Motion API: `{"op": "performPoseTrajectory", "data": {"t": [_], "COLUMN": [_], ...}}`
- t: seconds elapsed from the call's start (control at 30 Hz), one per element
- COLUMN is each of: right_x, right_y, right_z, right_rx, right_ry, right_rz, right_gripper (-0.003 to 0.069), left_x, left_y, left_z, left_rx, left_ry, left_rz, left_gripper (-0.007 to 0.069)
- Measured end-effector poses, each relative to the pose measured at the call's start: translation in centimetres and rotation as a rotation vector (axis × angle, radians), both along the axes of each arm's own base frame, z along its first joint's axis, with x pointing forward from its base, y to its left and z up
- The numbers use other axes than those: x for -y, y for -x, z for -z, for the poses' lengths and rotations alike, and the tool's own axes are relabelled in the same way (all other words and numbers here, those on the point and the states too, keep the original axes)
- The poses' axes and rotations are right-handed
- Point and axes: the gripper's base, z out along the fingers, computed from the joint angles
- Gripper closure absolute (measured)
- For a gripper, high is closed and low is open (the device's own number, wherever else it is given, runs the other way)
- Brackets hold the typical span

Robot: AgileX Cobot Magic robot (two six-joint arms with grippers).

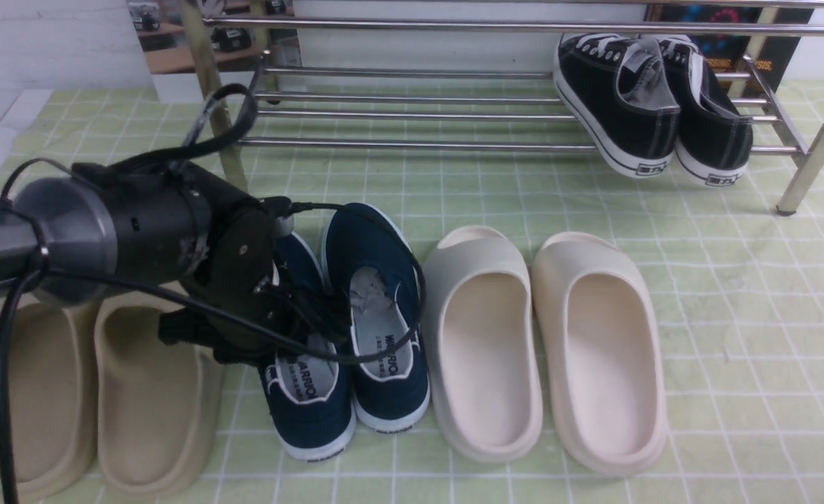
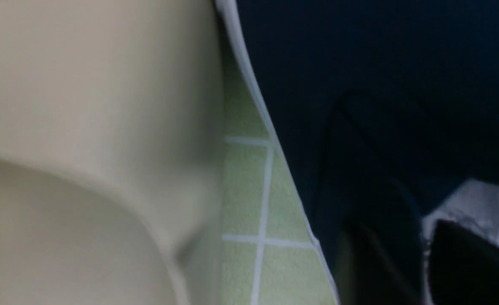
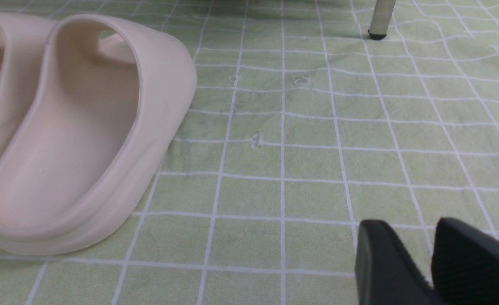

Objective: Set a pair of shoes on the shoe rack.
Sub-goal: Use the left arm to grab the shoe closest to it, then use the left arm to put a shoe into the shoe rack

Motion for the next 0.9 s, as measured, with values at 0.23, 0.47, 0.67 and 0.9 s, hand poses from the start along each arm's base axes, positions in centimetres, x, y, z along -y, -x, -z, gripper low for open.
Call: {"op": "performPoseTrajectory", "data": {"t": [0.23, 0.47, 0.67, 0.9], "right_x": [0.0, 0.0, 0.0, 0.0], "right_y": [0.0, 0.0, 0.0, 0.0], "right_z": [0.0, 0.0, 0.0, 0.0], "right_rx": [0.0, 0.0, 0.0, 0.0], "right_ry": [0.0, 0.0, 0.0, 0.0], "right_rz": [0.0, 0.0, 0.0, 0.0], "right_gripper": [0.0426, 0.0422, 0.0421, 0.0421], "left_x": [-0.6, -0.5, 1.3, 1.4], "left_y": [-0.3, -1.7, -6.6, -14.1], "left_z": [-3.8, -12.0, -13.4, -10.7], "left_rx": [0.055, 0.205, 0.275, 0.288], "left_ry": [-0.06, -0.098, -0.069, -0.031], "left_rz": [-0.028, 0.071, 0.087, 0.013], "left_gripper": [0.0607, 0.0607, 0.0607, 0.0607]}}
